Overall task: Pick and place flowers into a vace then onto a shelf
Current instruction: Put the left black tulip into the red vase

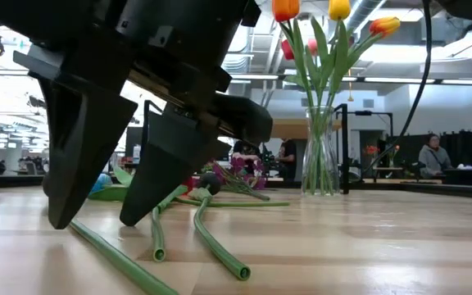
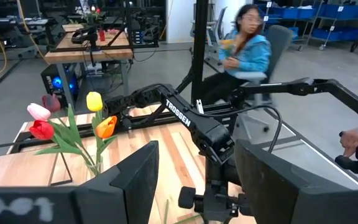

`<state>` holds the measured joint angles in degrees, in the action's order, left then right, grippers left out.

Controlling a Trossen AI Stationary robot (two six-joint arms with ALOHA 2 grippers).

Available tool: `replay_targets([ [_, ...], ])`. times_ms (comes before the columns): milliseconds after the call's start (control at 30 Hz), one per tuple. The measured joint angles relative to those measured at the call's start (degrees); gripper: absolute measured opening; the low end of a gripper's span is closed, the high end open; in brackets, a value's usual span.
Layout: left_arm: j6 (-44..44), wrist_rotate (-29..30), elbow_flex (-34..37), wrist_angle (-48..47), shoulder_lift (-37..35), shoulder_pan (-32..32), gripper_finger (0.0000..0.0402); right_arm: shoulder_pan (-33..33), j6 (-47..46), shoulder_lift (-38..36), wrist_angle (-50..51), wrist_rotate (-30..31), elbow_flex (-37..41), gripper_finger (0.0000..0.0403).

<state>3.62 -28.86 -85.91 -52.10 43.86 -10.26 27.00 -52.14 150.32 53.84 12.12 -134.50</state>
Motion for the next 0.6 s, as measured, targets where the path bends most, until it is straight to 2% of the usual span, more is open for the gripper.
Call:
replay_targets([
  [267, -0.4, -0.3, 0.0, 0.0, 0.0, 0.0, 0.0199, -0.2, 1.2, -0.2, -0.9, -2.9, 0.6, 0.0172],
  [467, -1.3, -0.4, 0.0, -0.5, 0.0, 0.0, 0.0199, -0.2, 1.2, -0.8, -4.7, -6.1, 4.9, 0.0145],
  [600, -1.3, -0.5, 0.0, -1.7, 0.0, 0.0, 0.0199, -0.4, 1.2, -0.6, -4.8, -5.9, 5.2, 0.0124],
])
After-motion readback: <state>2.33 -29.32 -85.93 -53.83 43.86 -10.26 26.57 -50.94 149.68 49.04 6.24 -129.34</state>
